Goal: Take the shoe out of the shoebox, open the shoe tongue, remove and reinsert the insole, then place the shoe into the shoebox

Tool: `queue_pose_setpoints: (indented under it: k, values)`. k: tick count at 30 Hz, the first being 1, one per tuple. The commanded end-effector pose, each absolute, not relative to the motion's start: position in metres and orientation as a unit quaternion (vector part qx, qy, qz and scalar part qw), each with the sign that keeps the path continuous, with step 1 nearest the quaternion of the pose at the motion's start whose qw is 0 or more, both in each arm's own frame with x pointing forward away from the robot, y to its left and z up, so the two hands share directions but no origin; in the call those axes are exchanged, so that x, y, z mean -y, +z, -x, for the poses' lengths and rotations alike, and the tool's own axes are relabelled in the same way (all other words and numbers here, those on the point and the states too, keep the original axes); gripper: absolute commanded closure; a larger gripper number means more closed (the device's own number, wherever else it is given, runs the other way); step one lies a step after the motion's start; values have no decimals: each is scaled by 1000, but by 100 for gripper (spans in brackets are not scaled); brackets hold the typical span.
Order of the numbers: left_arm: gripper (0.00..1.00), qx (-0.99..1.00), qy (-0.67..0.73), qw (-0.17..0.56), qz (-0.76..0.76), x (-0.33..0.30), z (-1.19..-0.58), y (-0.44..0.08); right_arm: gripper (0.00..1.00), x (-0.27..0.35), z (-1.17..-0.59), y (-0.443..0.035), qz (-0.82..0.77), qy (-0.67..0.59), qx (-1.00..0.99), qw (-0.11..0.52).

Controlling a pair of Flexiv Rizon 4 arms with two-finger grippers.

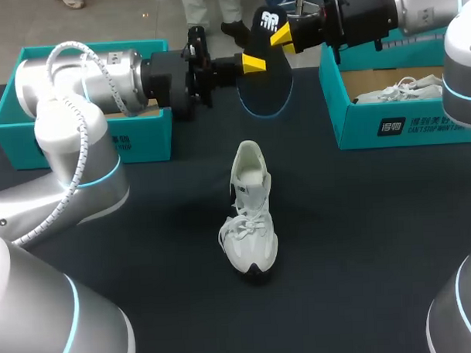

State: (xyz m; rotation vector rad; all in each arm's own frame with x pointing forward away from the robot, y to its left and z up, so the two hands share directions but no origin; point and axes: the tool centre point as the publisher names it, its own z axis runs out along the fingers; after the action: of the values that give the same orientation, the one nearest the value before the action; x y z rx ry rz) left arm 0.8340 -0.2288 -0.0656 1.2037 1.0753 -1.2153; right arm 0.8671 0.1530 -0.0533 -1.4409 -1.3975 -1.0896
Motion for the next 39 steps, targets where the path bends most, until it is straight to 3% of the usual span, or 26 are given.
queue_pose_setpoints:
  k: [1,14,20,39]
  values:
    - [100,-451,-510,531,-504,225,-833,-65,0,-151,-864,-53,571,-456,550,405]
    - [100,-461,-516,526,-494,216,-839,-66,0,-126,-848,-37,564,-484,548,384]
    - [100,-459,-516,525,-498,213,-837,-64,0,-111,-839,-33,563,-490,570,343]
    - [100,-476,-500,530,-493,196,-841,-61,0,-109,-839,-41,563,-488,567,352]
